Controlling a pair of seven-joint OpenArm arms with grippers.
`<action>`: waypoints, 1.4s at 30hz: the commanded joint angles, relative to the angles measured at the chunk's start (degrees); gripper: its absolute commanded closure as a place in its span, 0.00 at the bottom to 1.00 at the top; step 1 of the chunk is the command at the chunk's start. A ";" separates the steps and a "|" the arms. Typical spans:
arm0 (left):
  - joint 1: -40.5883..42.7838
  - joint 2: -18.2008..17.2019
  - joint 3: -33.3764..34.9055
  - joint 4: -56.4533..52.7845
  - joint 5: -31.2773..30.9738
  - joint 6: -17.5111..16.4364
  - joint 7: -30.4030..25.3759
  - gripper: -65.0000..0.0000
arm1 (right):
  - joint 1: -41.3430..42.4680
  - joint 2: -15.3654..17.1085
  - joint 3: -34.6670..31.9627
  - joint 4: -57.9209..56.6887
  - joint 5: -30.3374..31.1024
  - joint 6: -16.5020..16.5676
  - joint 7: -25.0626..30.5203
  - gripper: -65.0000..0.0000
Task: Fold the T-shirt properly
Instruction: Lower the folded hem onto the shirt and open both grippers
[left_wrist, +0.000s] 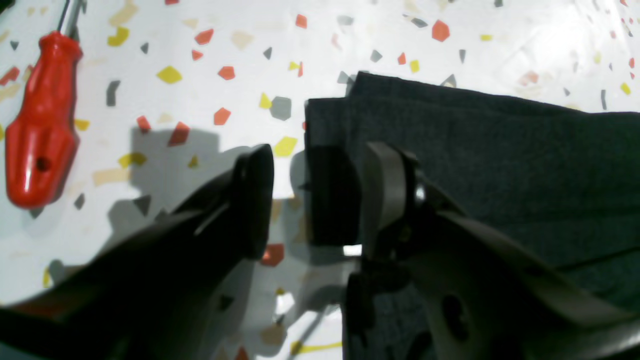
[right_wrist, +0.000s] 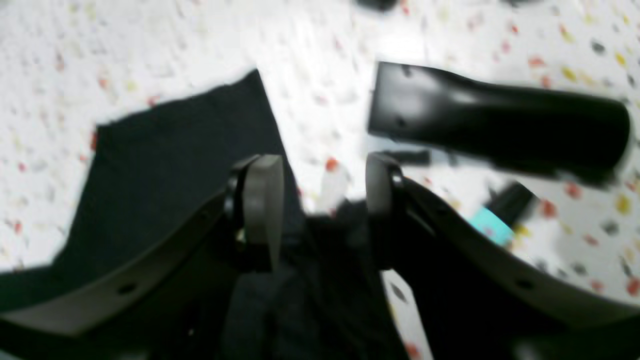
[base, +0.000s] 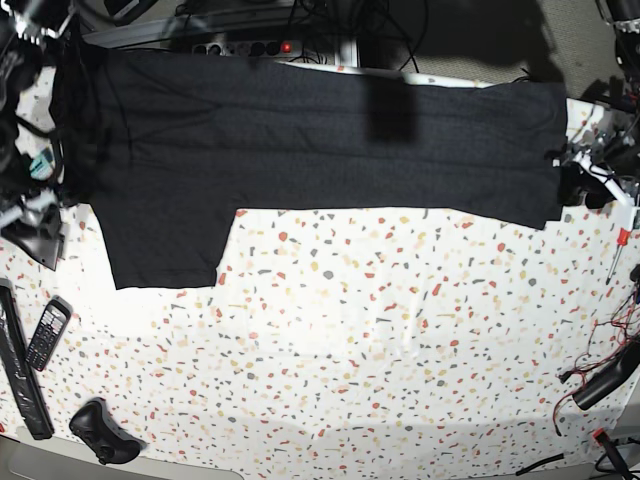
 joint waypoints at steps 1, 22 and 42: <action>-0.79 -1.20 -0.46 1.09 -0.70 -0.26 -1.51 0.58 | 2.25 1.01 -1.60 0.17 1.53 0.28 0.28 0.59; -1.62 3.13 -0.37 1.07 -0.70 0.33 -4.13 0.58 | 34.93 5.42 -24.39 -38.60 -5.01 -2.51 -6.12 0.59; -2.64 6.38 -0.44 1.09 -0.68 0.33 -4.09 0.58 | 44.15 6.03 -34.40 -64.63 -12.13 -7.45 -3.13 0.74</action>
